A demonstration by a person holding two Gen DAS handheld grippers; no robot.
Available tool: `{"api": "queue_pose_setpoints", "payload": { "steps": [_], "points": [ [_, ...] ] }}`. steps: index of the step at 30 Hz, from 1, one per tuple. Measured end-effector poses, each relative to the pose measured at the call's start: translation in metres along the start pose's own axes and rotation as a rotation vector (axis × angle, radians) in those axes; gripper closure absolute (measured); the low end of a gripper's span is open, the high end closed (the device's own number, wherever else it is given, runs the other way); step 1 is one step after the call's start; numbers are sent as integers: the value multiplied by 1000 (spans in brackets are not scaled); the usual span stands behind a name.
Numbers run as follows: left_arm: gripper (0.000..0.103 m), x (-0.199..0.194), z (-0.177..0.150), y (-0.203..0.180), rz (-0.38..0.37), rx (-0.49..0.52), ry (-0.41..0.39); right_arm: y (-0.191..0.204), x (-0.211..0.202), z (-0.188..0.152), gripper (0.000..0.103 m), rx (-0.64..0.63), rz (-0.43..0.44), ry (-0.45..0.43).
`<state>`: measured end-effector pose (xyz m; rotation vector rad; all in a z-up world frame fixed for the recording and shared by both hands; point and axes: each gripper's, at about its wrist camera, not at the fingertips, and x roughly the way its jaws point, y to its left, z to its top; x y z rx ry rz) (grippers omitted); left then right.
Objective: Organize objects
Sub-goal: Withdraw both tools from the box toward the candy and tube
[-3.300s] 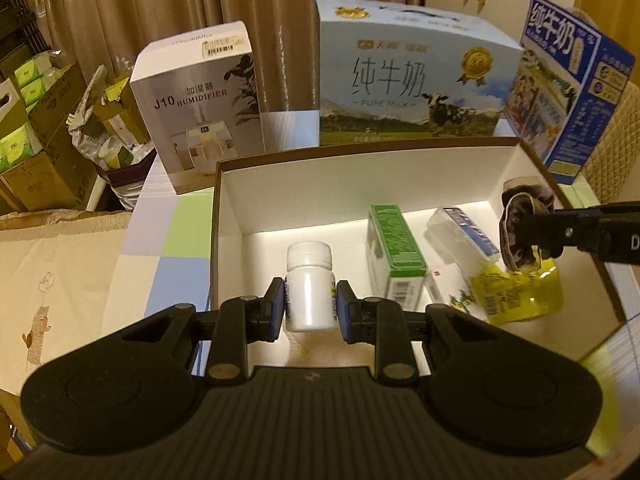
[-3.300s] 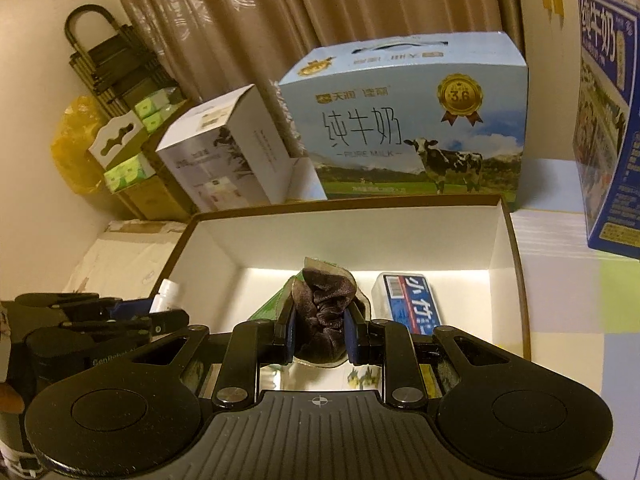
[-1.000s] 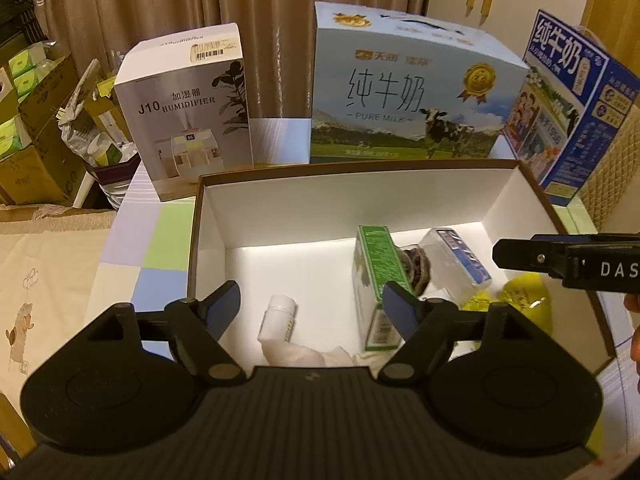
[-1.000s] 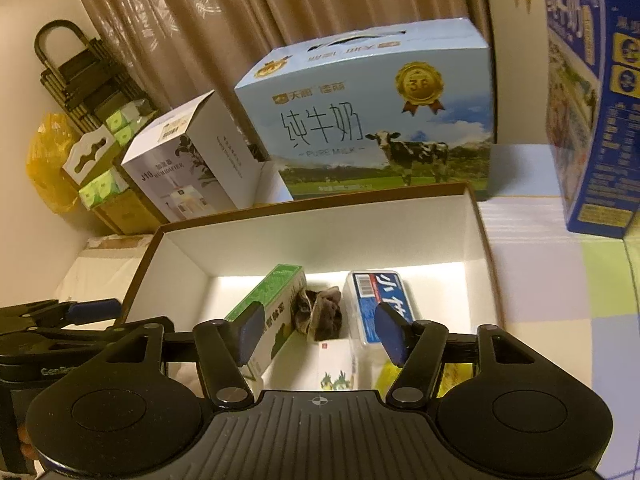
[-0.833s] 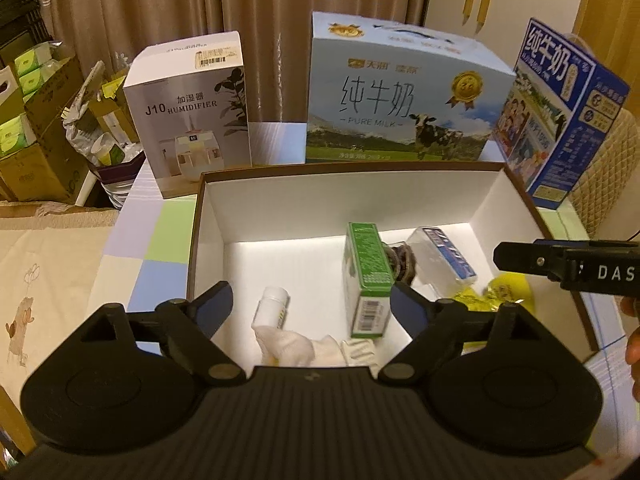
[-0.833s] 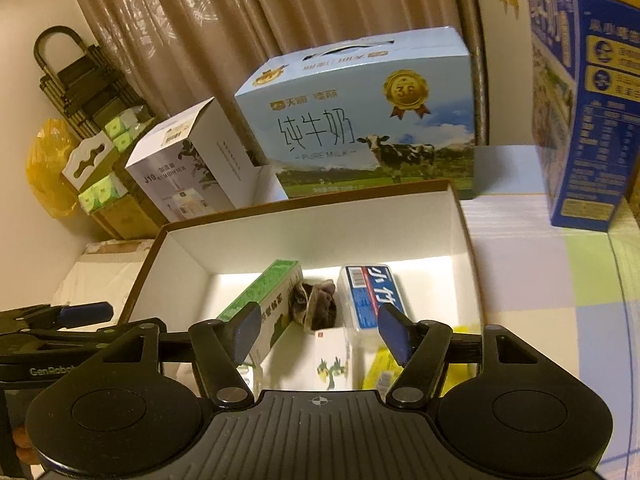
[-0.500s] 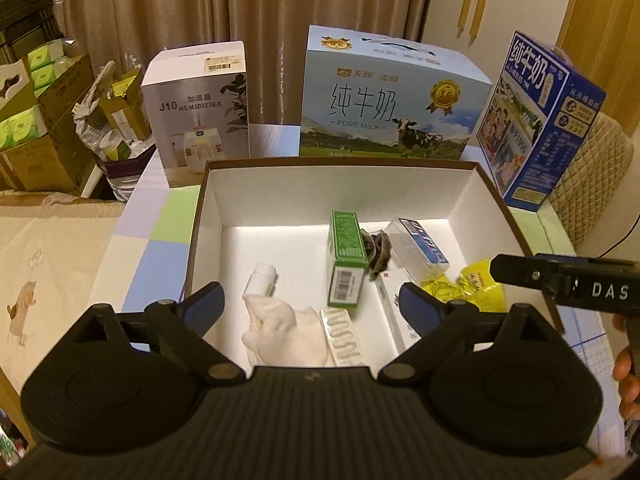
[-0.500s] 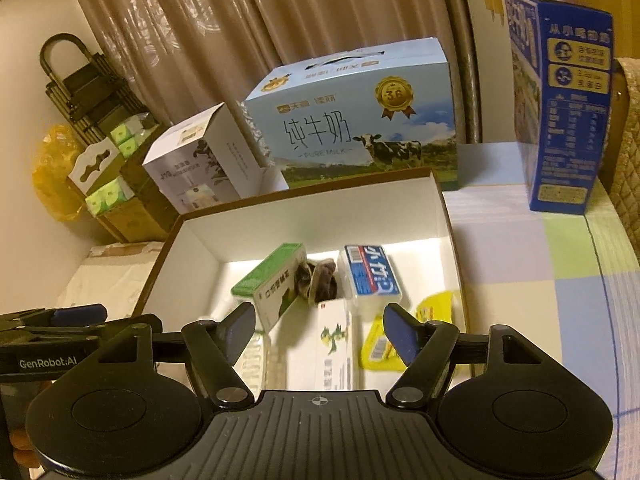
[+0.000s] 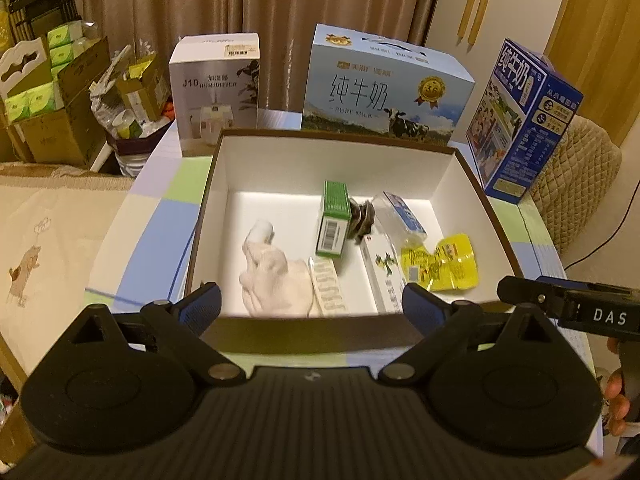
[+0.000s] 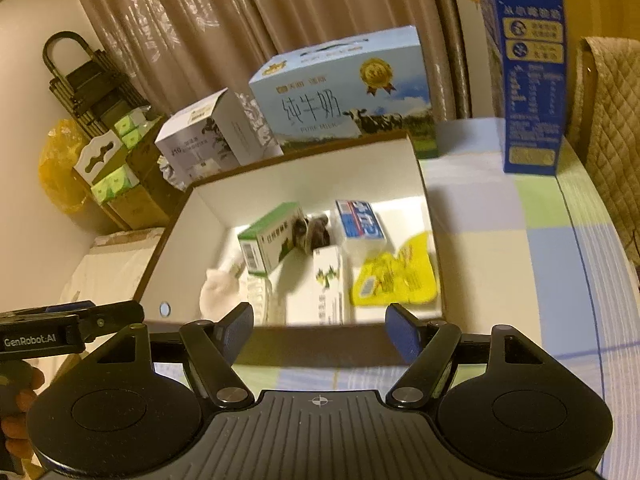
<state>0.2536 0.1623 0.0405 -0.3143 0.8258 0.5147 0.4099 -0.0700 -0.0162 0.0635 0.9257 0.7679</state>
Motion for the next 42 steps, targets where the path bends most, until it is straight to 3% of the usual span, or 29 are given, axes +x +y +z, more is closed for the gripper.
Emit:
{"api": "queue_pose_setpoints", "payload": {
  "steps": [20, 36, 42],
  "points": [
    [8, -19, -78, 9, 40, -70, 116, -33, -22, -68, 33, 52, -53, 98],
    [8, -2, -134, 5, 72, -86, 250, -56, -18, -110, 33, 90, -88, 195],
    [8, 2, -150, 3, 94, -67, 266, -61, -13, -117, 33, 98, -95, 222]
  ]
}}
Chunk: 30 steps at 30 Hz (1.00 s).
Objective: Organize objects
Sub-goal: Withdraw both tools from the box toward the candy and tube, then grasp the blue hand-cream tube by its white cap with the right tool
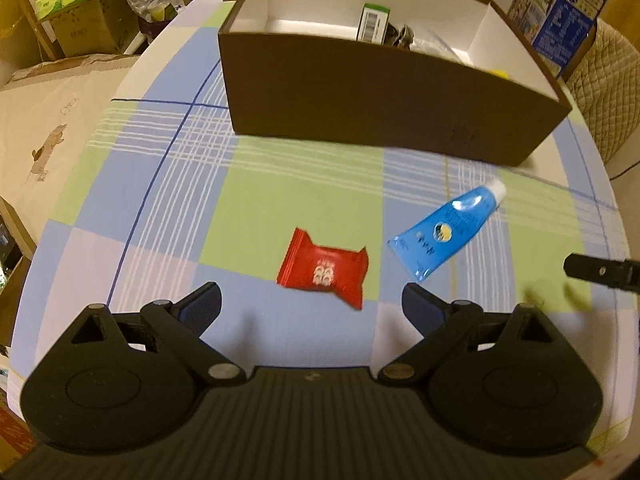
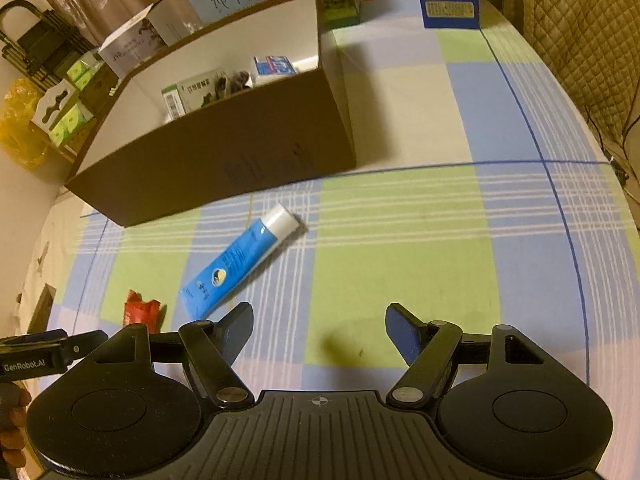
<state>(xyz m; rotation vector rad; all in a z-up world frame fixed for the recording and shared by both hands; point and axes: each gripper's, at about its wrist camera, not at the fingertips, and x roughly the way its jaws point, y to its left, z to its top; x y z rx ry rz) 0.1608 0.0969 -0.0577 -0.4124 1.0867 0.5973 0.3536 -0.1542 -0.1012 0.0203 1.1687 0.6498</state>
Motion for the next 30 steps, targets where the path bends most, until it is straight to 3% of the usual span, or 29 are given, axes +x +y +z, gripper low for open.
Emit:
{"api": "queue_pose_setpoints", "payload": {
  "steps": [14, 20, 25, 27, 28, 30],
  "points": [
    [8, 22, -5, -1, 7, 11, 30, -4, 10, 0, 33, 3, -3, 29],
    [8, 31, 4, 3, 8, -75, 31, -2, 16, 5, 33, -17, -4, 32],
    [8, 37, 16, 8, 24, -145, 24, 10, 22, 19, 34, -141, 9, -33],
    [8, 38, 17, 9, 31, -143, 21, 15, 26, 28, 46, -175, 42, -54],
    [8, 39, 17, 9, 37, -141, 20, 18, 29, 33, 59, -190, 68, -59],
    [8, 40, 17, 11, 44, -144, 21, 24, 37, 43, 68, -214, 97, -67]
  ]
}}
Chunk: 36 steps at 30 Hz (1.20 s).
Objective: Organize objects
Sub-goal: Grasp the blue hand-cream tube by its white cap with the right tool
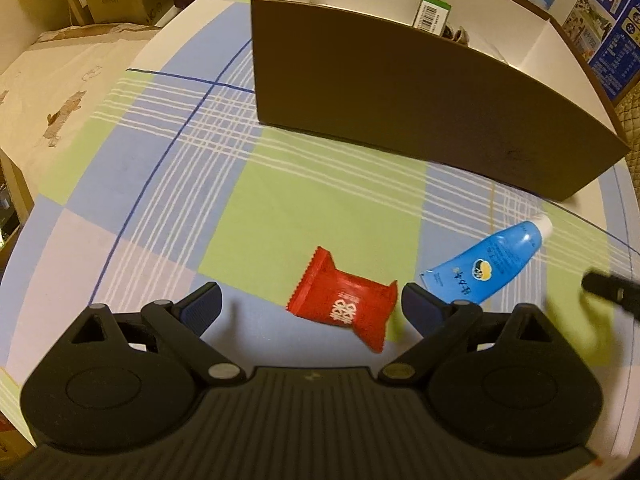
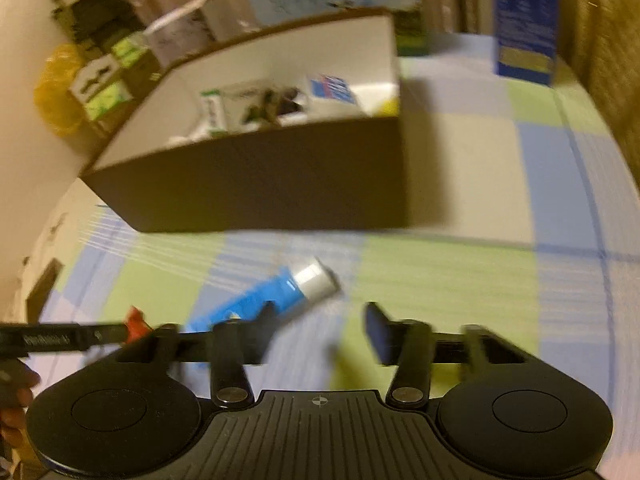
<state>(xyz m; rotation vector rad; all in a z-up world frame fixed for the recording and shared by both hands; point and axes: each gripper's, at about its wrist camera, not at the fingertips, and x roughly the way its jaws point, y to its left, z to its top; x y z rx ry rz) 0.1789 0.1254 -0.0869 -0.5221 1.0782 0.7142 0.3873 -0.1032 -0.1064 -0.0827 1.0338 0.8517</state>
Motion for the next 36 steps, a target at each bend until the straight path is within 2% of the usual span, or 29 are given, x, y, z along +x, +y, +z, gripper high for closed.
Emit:
{"api": "queue_pose_setpoints", "payload": {
  "steps": [2, 4, 10, 14, 18, 24, 27, 28, 30, 31, 32, 36],
  "points": [
    [8, 1, 1, 3, 4, -12, 2, 4, 11, 9, 78, -32, 20, -13],
    [8, 2, 1, 5, 10, -18, 3, 8, 25, 15, 82, -51, 31, -8],
    [8, 2, 2, 12, 23, -39, 1, 10, 53, 22, 83, -116, 82, 37],
    [8, 3, 3, 17, 31, -50, 4, 7, 56, 20, 83, -142, 88, 86],
    [8, 4, 2, 19, 36, -58, 7, -9, 49, 1, 83, -86, 95, 161],
    [8, 5, 1, 20, 34, -52, 16, -15, 22, -42, 82, -19, 152, 197],
    [8, 5, 0, 20, 32, -44, 19, -6, 11, -56, 82, -38, 152, 203],
    [8, 4, 0, 19, 32, -42, 20, 0, 8, -58, 80, -70, 142, 197],
    [8, 4, -2, 19, 32, -38, 23, 16, 3, -61, 67, -166, 122, 187],
    [8, 4, -2, 19, 32, -35, 24, 22, 3, -63, 51, -212, 114, 194],
    [8, 4, -3, 18, 32, -32, 25, 29, 5, -65, 45, -256, 101, 203],
    [8, 3, -6, 17, 28, -26, 24, 46, 13, -73, 45, -373, 43, 191]
  ]
}}
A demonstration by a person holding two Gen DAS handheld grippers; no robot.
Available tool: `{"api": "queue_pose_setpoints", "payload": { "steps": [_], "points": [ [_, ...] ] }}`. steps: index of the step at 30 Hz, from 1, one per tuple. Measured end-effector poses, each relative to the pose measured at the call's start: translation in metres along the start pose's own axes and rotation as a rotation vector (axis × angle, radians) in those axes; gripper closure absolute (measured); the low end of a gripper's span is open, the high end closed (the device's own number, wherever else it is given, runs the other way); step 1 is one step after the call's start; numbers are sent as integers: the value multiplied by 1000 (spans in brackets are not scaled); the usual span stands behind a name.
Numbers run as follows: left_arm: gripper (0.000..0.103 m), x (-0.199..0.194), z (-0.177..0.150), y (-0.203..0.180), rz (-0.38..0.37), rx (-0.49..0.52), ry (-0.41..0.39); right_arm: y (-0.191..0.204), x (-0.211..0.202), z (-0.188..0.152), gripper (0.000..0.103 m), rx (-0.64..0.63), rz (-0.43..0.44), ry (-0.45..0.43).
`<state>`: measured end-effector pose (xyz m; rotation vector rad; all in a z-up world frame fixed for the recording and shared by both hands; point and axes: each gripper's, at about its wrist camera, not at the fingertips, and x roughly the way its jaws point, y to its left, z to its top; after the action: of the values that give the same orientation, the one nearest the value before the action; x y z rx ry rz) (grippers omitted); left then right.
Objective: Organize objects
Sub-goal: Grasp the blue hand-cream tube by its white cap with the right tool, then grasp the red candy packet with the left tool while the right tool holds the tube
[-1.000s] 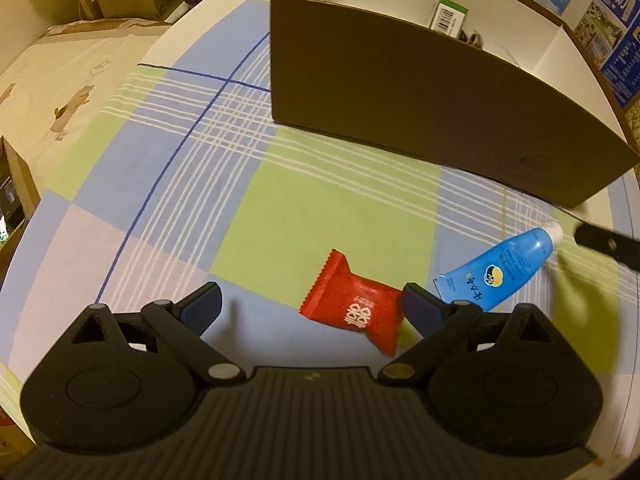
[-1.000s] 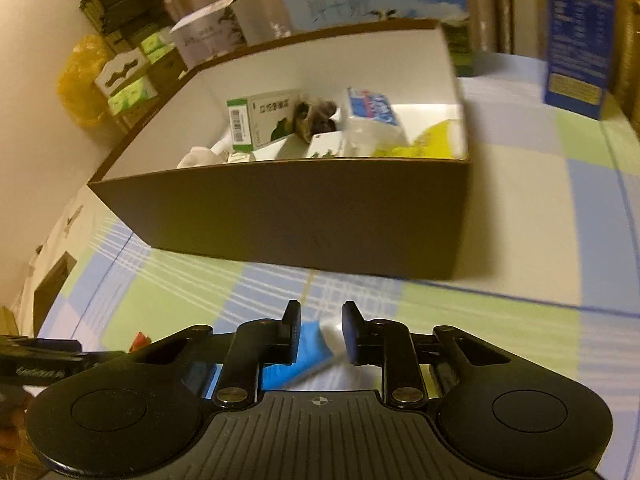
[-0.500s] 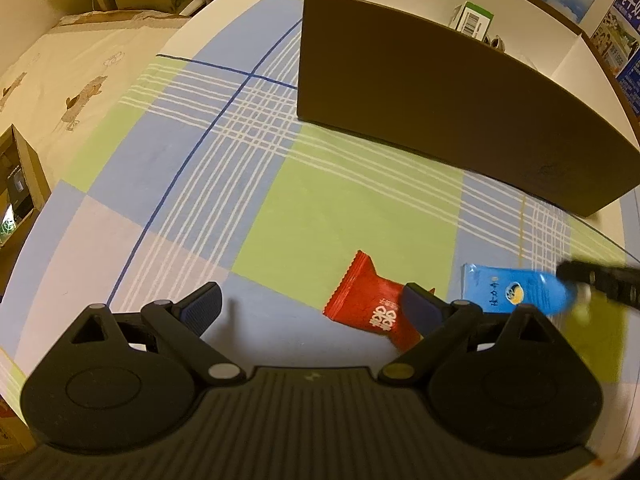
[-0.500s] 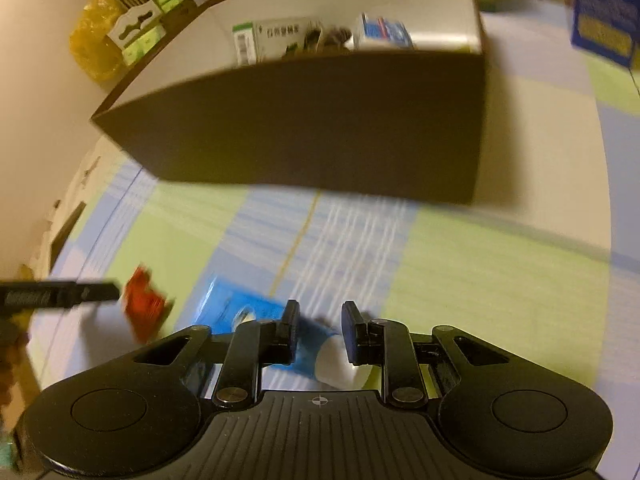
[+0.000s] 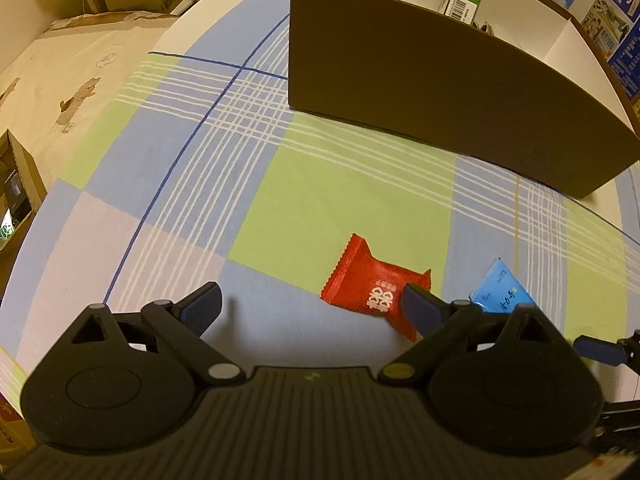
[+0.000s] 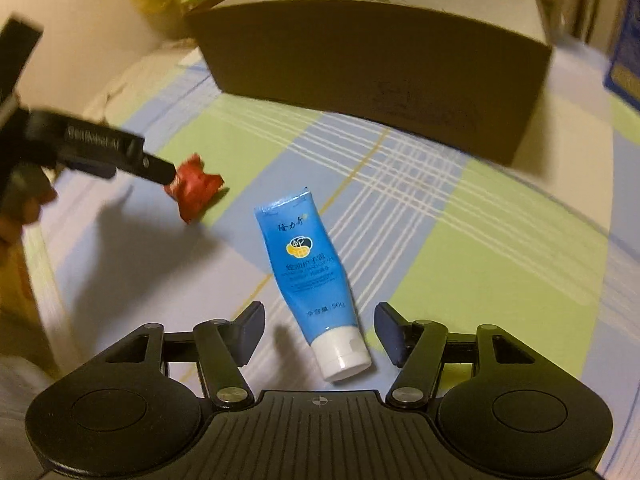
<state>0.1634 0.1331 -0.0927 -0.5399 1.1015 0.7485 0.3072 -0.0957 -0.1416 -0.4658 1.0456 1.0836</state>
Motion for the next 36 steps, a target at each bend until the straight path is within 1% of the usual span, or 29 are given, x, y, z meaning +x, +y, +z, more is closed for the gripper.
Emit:
{"api": "queue_pose_setpoints", "payload": {
  "steps": [3, 4, 5, 8, 9, 15, 21, 25, 28, 32, 34, 36],
  "points": [
    [8, -1, -2, 1, -3, -2, -3, 3, 5, -4, 46, -8, -35, -2],
    [8, -1, -3, 1, -3, -3, -3, 4, 6, -5, 52, -10, -46, -3],
    [8, -2, -4, 2, -3, -4, -3, 4, 8, -6, 61, -14, -49, -2],
    [8, -3, -6, 3, -3, -8, -4, 2, 6, -9, 70, -2, -76, -11],
    [8, -3, -7, 3, -4, -8, -5, -1, 5, -9, 71, 12, -88, -13],
    [8, -4, -6, 1, -10, -4, -12, -33, -1, -13, 71, 144, -169, -23],
    [8, 4, 8, -4, -2, -14, -27, -51, -8, -17, 71, 221, -203, -34],
    [8, 16, 20, -8, 0, -32, -22, -52, -10, -17, 71, 228, -209, -37],
    [9, 27, 25, -17, 13, -7, -15, -52, -11, -17, 71, 235, -210, -36],
    [12, 34, 16, -24, 25, 41, 1, -50, -14, -19, 71, 238, -209, -38],
    [12, 34, 7, -20, 25, 59, 7, -49, -14, -20, 71, 238, -209, -39],
    [15, 33, 0, -14, 23, 66, 10, -49, -14, -20, 71, 236, -209, -38]
  ]
}}
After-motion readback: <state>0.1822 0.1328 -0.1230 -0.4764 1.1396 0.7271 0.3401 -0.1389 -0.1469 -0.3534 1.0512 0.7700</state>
